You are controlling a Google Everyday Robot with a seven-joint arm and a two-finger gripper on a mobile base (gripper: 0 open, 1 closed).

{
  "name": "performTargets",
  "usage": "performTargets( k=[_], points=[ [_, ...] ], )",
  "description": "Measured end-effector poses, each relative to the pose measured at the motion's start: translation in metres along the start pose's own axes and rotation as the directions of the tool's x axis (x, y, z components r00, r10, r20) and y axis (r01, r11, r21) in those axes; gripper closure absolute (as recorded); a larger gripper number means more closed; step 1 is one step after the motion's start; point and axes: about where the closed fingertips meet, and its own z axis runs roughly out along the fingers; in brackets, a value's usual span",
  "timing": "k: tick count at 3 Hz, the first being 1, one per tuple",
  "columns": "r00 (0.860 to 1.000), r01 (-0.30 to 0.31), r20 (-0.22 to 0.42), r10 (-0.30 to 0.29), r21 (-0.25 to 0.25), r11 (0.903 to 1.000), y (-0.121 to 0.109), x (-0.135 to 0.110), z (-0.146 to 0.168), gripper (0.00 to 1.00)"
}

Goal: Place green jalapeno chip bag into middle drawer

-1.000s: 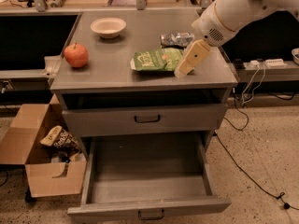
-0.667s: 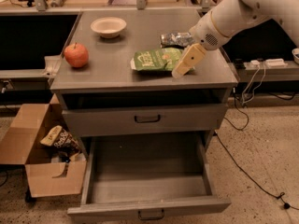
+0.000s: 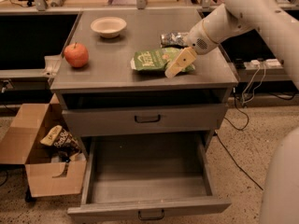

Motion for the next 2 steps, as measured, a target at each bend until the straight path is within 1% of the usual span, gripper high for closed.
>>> performTargets(
  k=[1, 2],
  points=[
    [0.999, -0.037, -0.011, 0.036, -0.018, 0.9992, -0.008, 0.007, 0.019, 0.00],
    [0.998, -0.056, -0.028, 0.055, -0.028, 0.9981, -0.012, 0.012, 0.034, 0.13]
  ],
)
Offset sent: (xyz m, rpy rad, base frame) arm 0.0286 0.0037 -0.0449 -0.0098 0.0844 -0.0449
